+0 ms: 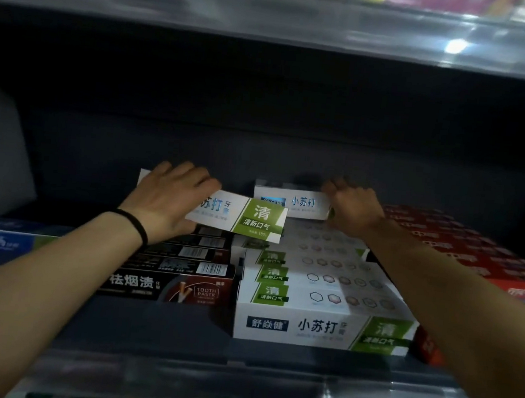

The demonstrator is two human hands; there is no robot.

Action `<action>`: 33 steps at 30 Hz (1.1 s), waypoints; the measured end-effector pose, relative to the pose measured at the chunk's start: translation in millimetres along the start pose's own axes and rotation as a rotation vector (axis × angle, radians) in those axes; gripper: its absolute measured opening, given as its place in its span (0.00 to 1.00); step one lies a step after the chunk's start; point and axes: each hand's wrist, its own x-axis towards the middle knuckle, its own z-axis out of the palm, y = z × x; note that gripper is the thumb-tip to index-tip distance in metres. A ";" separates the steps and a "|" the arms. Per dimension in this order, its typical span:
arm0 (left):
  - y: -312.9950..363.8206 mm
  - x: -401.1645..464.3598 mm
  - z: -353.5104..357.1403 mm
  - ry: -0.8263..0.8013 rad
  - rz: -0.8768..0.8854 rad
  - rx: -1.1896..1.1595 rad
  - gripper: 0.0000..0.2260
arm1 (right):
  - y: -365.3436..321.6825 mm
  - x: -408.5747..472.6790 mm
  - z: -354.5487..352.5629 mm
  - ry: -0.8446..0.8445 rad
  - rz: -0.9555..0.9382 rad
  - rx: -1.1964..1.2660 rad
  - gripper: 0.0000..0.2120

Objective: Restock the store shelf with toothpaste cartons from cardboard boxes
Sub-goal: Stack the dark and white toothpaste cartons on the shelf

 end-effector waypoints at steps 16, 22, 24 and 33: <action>-0.8 1.5 8.9 0.009 -0.009 0.012 0.28 | 4.9 17.4 9.9 -0.132 0.020 0.057 0.25; -2.6 4.2 14.6 0.018 -0.014 0.015 0.28 | 5.8 28.6 14.1 -0.138 0.014 0.056 0.24; -2.6 4.1 16.9 0.010 -0.013 0.022 0.27 | 5.3 31.0 15.6 -0.141 0.014 0.035 0.24; 0.0 0.2 -1.9 -0.085 -0.066 0.044 0.29 | 3.1 11.8 -27.7 -0.167 -0.155 0.175 0.27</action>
